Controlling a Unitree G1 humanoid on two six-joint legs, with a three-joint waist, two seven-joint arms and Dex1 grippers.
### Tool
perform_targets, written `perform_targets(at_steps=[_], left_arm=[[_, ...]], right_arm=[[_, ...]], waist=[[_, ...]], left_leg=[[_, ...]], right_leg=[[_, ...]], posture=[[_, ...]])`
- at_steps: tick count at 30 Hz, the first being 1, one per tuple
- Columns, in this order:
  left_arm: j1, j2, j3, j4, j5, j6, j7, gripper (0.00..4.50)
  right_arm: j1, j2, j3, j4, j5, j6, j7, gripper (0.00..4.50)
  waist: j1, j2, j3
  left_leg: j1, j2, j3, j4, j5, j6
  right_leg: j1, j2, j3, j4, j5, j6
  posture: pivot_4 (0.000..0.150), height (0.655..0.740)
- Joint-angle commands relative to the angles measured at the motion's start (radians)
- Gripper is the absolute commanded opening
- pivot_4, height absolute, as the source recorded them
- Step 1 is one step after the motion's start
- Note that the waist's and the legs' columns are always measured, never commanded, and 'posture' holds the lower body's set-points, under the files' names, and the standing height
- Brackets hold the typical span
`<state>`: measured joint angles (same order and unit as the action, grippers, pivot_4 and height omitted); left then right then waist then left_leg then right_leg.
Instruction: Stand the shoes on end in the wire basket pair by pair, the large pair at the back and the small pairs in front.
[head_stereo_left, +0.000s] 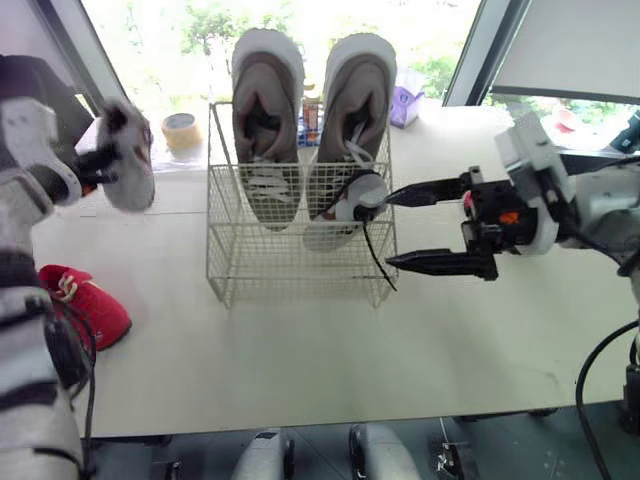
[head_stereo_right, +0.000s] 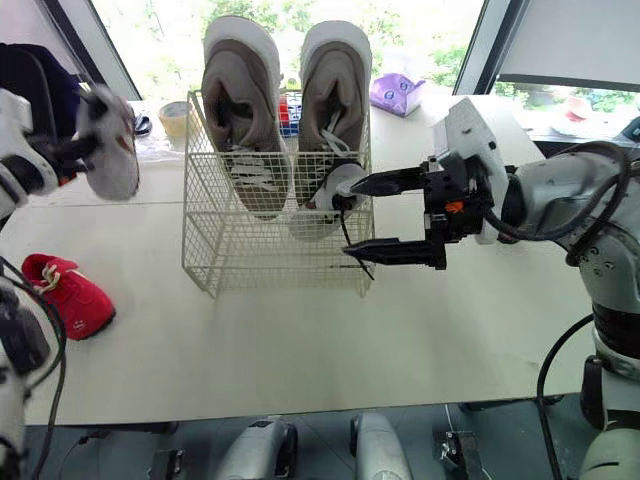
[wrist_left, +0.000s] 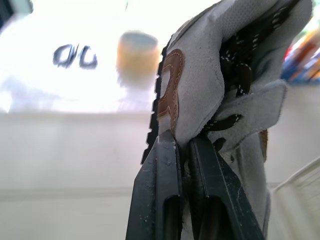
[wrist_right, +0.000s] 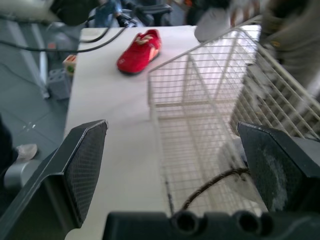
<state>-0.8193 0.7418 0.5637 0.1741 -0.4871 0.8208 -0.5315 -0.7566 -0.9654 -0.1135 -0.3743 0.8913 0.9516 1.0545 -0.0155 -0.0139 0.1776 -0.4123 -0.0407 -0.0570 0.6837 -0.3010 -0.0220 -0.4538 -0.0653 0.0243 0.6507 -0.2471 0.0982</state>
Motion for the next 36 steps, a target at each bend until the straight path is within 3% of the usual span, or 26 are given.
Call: perform_targets(at_steps=[1,3,5,11,16,26,31,36], left_arm=[[0.097,-0.132,0.205,-0.535,-0.249,0.117,0.207,0.01],[0.139,-0.248,0.231,-0.743,-0.363,0.133,0.348,0.01],[0.182,-0.307,0.191,-0.867,-0.397,0.141,0.44,0.01],[0.376,-0.383,-0.022,-1.052,-0.292,0.053,0.545,0.01],[0.431,-0.449,-0.223,-0.969,-0.127,-0.157,0.5,0.01],[0.475,-0.476,-0.453,-0.708,0.187,-0.531,0.404,0.01],[0.492,-0.524,-0.518,-0.555,0.27,-0.677,0.377,0.01],[0.532,-0.526,-0.505,-0.549,0.287,-0.685,0.385,0.01]], right_arm=[[-0.003,0.007,-0.029,0.02,0.013,0.022,-0.043,4.5],[-0.014,0.023,-0.018,0.039,0.012,0.032,-0.057,4.5],[-0.036,0.045,0.002,0.066,0.006,0.034,-0.061,4.5],[-0.088,0.058,0.075,0.135,-0.026,0.027,0.009,4.5],[-0.076,0.056,0.083,0.129,-0.031,0.039,0.019,4.5],[-0.007,0.025,-0.023,0.026,0.05,0.141,-0.064,4.5],[0.023,0.042,-0.054,-0.013,0.087,0.164,-0.125,4.5],[0.056,0.04,-0.085,-0.042,0.126,0.181,-0.168,4.5]], waist=[[0.004,0.0,0.0],[0.007,0.0,-0.001],[0.01,-0.001,-0.001],[0.008,0.0,-0.001],[0.012,0.0,-0.001],[0.03,0.0,-0.001],[0.032,0.0,-0.002],[0.031,0.001,-0.004]], left_leg=[[-0.001,0.0,0.0,0.0,0.0,0.0],[-0.001,0.0,0.001,0.001,0.0,0.0],[0.001,0.0,0.001,0.001,0.0,0.0],[0.012,0.0,0.001,0.001,-0.002,0.004],[0.013,0.0,0.001,0.001,-0.002,0.004],[0.013,0.0,0.002,0.001,-0.002,0.005],[0.015,0.0,0.001,0.001,-0.003,0.006],[0.022,0.0,0.001,0.0,-0.005,0.009]], right_leg=[[-0.001,0.0,0.0,-0.001,0.0,0.0],[-0.002,0.0,0.0,0.0,0.0,0.0],[0.0,0.0,0.0,0.001,0.0,0.0],[0.011,0.003,-0.001,0.002,0.001,-0.002],[0.012,0.003,-0.001,0.001,0.001,-0.002],[0.013,0.003,-0.001,-0.002,0.001,-0.002],[0.016,0.002,-0.002,-0.003,0.001,-0.002],[0.024,0.002,-0.002,-0.005,0.001,-0.002]], posture=[[0.15,0.74],[0.15,0.74],[0.15,0.74],[0.15,0.74],[0.15,0.74],[0.15,0.74],[0.15,0.74],[0.15,0.74]])
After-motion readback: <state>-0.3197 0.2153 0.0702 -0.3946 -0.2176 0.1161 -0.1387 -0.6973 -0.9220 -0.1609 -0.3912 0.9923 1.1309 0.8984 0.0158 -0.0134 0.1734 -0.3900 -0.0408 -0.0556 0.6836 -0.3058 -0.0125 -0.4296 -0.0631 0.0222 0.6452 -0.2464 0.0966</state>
